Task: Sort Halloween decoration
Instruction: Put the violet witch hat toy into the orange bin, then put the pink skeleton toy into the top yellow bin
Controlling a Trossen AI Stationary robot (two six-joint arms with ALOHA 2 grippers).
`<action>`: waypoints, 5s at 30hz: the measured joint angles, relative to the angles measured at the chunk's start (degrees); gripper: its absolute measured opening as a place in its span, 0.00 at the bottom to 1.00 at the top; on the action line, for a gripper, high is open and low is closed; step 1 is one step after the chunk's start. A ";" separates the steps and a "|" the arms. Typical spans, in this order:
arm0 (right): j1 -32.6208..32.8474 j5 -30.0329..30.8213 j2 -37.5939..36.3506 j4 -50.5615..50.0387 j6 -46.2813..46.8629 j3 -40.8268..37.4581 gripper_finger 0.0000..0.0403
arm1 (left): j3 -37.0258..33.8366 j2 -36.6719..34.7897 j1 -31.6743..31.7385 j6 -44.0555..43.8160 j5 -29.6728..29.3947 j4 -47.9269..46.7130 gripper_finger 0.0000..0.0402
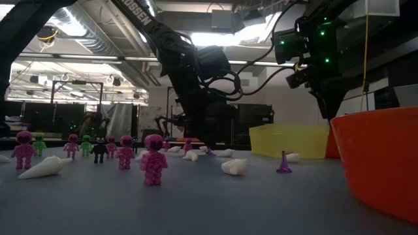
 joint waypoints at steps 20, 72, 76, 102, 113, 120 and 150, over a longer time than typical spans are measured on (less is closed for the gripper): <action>-0.01 0.00 0.00 -0.02 0.01 0.00 0.45 | -0.07 -0.54 -0.09 0.21 0.03 0.30 0.00; -0.02 0.00 0.00 0.06 0.01 0.00 0.45 | 0.07 -10.28 -35.00 -16.98 5.33 21.19 0.00; 0.01 -0.01 0.00 0.07 0.00 0.00 0.45 | 0.09 -7.77 -37.36 -20.00 4.53 27.29 0.00; 0.01 -0.01 0.02 0.79 0.00 0.00 0.45 | 0.00 6.58 -41.72 -27.03 8.02 45.72 0.00; 0.01 -0.02 0.00 1.07 0.00 0.00 0.45 | 0.00 6.54 -41.66 -25.12 5.26 45.58 0.00; 0.01 -0.02 0.00 1.07 0.00 0.00 0.45 | 0.02 6.54 -41.65 -23.40 4.11 45.44 0.02; 0.01 -0.02 0.00 1.05 0.00 0.00 0.45 | 0.00 6.34 -42.07 -19.51 0.46 45.49 0.24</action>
